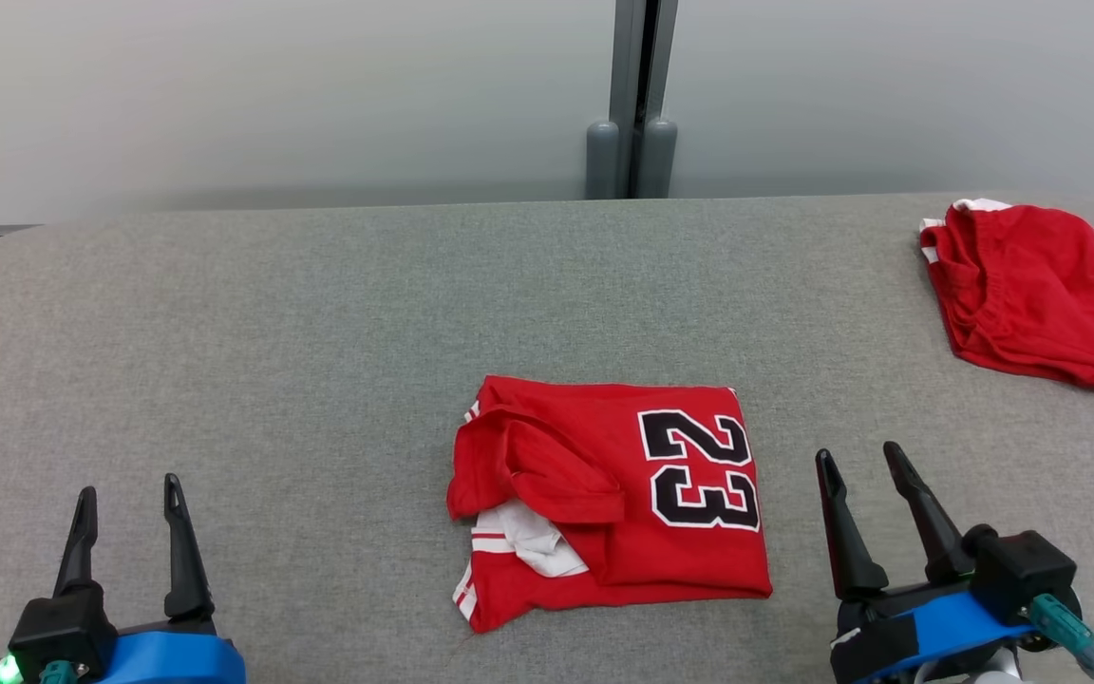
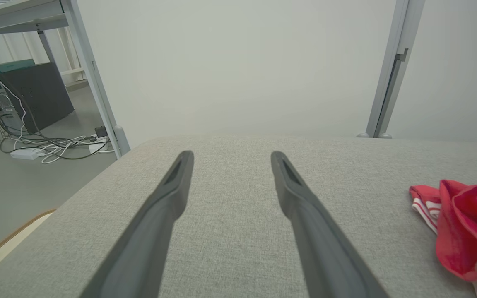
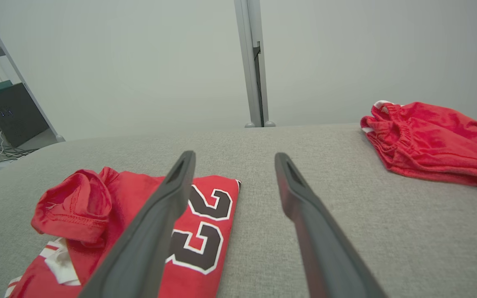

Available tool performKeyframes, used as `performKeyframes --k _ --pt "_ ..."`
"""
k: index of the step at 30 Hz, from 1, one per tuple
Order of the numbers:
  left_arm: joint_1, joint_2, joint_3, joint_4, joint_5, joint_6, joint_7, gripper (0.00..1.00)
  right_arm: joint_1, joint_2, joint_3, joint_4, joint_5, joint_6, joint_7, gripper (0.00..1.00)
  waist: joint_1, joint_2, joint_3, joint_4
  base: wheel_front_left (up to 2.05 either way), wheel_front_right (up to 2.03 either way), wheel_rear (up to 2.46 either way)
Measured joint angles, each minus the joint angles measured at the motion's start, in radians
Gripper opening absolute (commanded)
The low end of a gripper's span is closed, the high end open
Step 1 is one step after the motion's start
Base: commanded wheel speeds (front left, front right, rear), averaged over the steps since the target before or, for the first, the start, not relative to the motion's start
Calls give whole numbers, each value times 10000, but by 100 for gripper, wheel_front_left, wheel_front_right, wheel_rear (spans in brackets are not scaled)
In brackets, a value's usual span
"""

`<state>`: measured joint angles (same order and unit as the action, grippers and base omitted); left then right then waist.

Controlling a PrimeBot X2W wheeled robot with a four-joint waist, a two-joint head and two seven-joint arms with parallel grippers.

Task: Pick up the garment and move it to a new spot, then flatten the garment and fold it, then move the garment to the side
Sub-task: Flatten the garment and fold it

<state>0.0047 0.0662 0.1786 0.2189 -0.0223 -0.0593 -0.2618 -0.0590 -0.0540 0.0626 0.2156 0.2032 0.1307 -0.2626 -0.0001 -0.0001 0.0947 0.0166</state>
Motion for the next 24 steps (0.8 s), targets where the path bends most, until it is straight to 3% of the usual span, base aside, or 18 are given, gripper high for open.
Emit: performKeyframes --k 10,24 --pt "110 -23 -205 4 -42 46 0 100 -903 -54 723 1080 -107 0 4 100 0 0 2 248 0 0 0" --pt "-147 -48 -257 69 -90 -25 0 100 -2275 -8 3170 3012 936 0 36 100 1 2 477 758 0 0 0"
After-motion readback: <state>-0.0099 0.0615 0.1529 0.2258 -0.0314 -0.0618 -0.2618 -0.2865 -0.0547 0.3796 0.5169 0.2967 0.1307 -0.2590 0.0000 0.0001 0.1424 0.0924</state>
